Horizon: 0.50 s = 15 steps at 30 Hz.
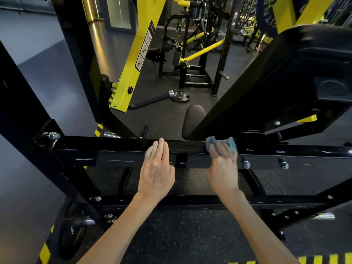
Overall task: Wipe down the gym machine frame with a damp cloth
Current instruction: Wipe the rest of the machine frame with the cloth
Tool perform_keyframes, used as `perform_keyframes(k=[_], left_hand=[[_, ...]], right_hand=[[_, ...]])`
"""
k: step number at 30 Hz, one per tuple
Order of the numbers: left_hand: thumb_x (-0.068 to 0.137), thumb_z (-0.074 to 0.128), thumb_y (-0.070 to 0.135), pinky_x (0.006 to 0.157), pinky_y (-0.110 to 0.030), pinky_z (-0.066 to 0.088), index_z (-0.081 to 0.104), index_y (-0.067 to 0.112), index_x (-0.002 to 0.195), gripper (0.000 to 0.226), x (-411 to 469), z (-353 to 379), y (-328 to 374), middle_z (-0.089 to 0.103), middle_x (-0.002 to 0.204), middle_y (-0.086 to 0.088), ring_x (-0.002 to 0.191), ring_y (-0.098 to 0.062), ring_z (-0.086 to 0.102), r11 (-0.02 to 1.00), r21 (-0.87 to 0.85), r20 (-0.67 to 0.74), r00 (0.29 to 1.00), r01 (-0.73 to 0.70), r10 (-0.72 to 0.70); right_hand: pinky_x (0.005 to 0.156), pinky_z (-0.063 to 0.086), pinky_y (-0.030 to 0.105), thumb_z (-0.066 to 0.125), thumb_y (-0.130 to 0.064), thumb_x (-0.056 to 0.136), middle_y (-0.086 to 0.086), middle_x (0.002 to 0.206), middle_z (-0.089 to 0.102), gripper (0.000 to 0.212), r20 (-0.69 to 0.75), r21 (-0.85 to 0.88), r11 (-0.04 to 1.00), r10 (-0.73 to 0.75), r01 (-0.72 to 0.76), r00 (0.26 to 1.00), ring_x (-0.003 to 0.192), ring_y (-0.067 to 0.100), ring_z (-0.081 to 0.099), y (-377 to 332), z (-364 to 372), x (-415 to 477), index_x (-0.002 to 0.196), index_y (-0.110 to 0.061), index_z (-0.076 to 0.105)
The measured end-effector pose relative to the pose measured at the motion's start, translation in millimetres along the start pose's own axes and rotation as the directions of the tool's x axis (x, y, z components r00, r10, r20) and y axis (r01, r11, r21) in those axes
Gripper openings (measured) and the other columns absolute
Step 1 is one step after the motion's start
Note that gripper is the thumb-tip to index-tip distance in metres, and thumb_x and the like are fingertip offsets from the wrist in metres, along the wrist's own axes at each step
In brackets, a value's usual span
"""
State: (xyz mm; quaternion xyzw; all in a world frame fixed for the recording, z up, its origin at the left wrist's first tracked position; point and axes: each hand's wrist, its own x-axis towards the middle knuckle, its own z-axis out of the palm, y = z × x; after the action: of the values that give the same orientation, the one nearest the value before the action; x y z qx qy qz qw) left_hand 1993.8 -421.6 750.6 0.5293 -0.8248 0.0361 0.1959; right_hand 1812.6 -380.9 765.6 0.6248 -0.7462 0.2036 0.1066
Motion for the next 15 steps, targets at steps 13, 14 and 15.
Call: perform_keyframes(k=[13,14,15], left_hand=[[0.080,0.068,0.011,0.114,-0.045,0.034,0.044,-0.010,0.141,0.069,14.2,4.8,60.1,0.046,0.146,-0.026,0.136,-0.036,0.046,0.999,-0.021,0.026,0.999,0.035,-0.034],[0.083,0.066,0.013,0.116,-0.043,0.031,0.042,-0.009,0.143,0.069,16.7,7.7,71.7,0.044,0.148,-0.025,0.138,-0.035,0.044,0.999,-0.020,0.033,0.999,0.027,-0.027],[0.085,0.064,0.015,0.117,-0.042,0.028,0.039,-0.008,0.145,0.068,18.9,10.6,84.1,0.041,0.150,-0.024,0.140,-0.034,0.041,1.000,-0.021,0.040,0.999,0.021,-0.020]], right_hand=[[0.103,0.045,0.055,0.079,0.006,0.055,0.018,0.129,0.061,0.071,0.062,0.059,0.982,-0.185,0.181,0.981,0.125,0.036,0.055,42.0,-6.5,3.4,0.124,-0.003,0.064],[0.102,0.045,0.056,0.079,0.008,0.053,0.019,0.127,0.062,0.070,0.050,0.041,0.987,-0.160,0.158,0.986,0.123,0.037,0.057,62.0,-9.6,2.8,0.122,-0.001,0.065],[0.101,0.045,0.057,0.079,0.010,0.053,0.021,0.126,0.062,0.069,0.036,0.027,0.991,-0.133,0.132,0.990,0.121,0.039,0.058,83.2,-13.8,1.8,0.120,0.000,0.065]])
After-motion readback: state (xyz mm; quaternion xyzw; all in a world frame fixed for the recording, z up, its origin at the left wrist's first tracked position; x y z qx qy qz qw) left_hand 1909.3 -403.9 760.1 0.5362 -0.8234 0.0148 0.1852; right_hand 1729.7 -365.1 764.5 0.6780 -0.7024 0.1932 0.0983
